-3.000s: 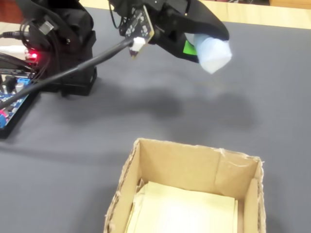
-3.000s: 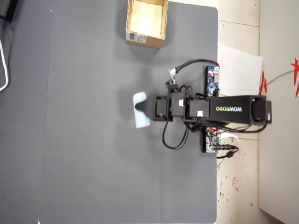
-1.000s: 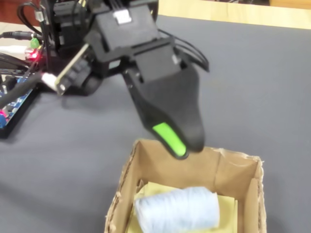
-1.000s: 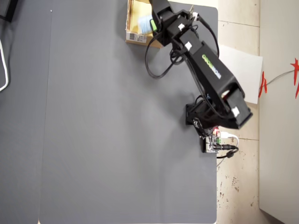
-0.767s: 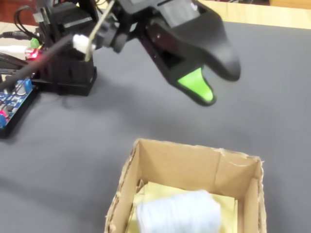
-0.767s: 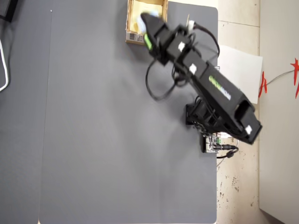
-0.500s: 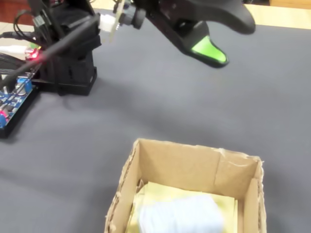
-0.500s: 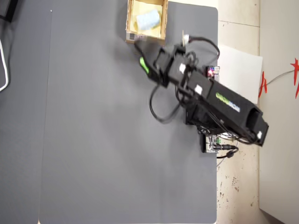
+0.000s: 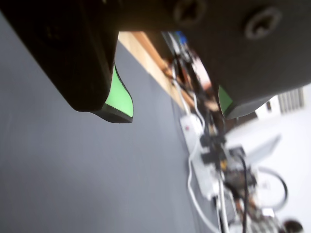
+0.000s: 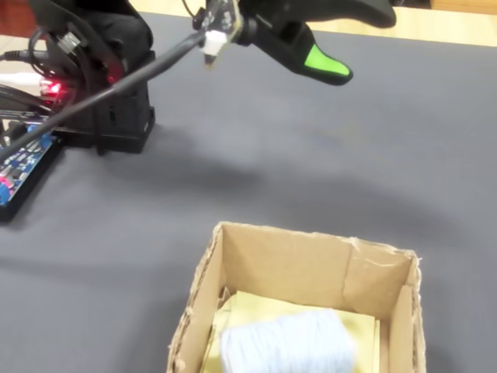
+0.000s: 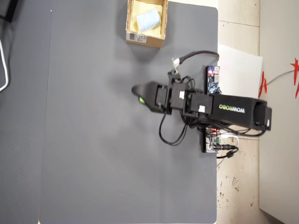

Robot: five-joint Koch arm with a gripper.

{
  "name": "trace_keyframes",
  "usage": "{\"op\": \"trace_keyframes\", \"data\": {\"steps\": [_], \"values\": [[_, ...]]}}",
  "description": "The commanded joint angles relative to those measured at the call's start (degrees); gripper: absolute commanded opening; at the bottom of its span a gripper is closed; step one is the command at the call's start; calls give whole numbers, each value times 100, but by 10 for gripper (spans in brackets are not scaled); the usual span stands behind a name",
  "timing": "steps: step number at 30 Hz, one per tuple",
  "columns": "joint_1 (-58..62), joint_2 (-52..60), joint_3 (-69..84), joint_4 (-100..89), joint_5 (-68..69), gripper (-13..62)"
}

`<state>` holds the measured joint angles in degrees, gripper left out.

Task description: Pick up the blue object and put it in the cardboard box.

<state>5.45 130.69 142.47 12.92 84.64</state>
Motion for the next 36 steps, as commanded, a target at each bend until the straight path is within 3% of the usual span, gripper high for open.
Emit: {"op": "trace_keyframes", "data": {"steps": [1,17,36], "values": [[-167,510,-132,-721,290,349],[-519,510,2215,-2558,747,348],[-519,501,3621,-3155,703,352]]}}
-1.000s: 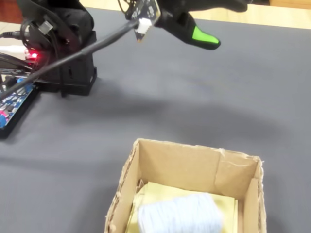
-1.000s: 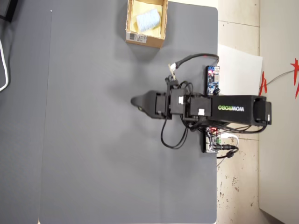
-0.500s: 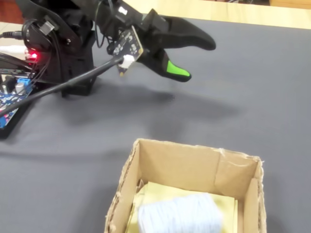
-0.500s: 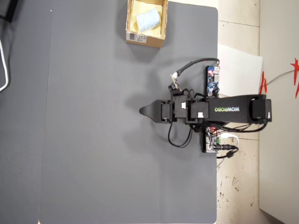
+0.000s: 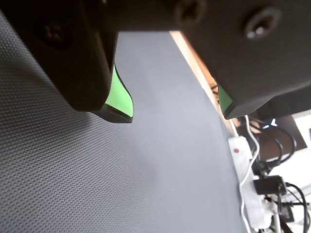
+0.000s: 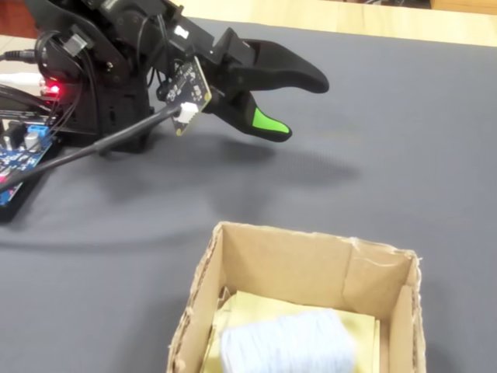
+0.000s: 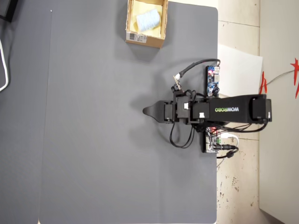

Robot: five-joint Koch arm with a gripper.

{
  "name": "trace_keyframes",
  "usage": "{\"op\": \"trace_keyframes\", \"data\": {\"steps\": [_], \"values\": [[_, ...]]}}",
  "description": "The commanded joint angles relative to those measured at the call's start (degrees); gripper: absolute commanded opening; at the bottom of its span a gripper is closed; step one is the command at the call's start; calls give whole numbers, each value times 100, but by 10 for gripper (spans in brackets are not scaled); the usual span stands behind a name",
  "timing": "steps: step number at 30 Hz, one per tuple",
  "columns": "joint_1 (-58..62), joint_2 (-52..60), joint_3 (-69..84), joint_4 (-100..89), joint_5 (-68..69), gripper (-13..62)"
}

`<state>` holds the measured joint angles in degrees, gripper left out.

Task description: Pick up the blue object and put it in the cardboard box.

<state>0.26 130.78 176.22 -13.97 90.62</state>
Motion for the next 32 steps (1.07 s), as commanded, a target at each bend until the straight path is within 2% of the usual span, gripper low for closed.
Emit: {"op": "trace_keyframes", "data": {"steps": [1,18,32], "values": [[0,492,246,-422,114,352],[53,431,246,1099,88,348],[352,439,246,1512,88,347]]}}
